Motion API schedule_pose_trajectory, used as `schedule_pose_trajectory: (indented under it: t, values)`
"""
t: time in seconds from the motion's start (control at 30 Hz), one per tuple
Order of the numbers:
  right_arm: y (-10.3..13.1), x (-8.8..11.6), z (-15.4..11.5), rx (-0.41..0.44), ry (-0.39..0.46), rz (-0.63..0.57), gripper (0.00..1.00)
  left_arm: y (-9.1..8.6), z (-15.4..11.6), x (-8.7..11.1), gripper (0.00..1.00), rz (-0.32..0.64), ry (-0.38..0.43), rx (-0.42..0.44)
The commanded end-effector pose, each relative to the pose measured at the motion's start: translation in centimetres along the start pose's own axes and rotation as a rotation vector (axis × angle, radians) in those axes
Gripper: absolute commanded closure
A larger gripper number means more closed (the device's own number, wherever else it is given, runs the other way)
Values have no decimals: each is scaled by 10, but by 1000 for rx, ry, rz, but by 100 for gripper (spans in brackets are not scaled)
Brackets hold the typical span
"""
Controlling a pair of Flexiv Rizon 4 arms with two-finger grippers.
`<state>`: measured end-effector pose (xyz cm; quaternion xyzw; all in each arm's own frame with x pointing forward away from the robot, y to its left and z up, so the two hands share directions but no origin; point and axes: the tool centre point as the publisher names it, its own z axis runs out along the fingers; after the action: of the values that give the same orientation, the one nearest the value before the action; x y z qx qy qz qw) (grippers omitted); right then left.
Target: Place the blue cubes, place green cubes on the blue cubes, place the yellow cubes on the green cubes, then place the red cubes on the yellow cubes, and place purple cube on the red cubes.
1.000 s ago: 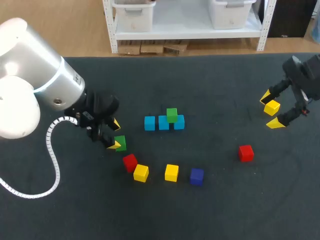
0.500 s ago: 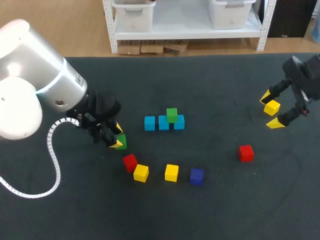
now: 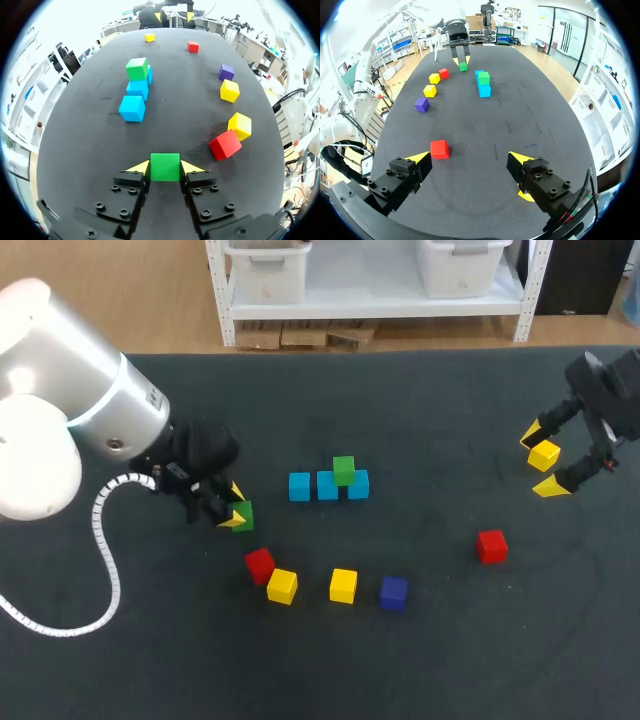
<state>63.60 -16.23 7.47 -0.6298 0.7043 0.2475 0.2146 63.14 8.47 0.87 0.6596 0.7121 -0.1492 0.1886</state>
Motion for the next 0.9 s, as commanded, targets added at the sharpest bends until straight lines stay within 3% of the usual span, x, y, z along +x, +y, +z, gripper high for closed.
schedule_pose_trajectory:
  t: [0.03, 0.37, 0.9]
  values:
    - [1, 0, 0, 1, -2, -1, 0, 0, -19, -8, 100, 8, -12, -11]
    - [1, 0, 0, 1, -2, -1, 0, 15, -47, -42, 100, 70, -20, -8]
    - [1, 0, 0, 1, -2, -1, 0, 36, -30, -79, 100, 128, -31, 25]
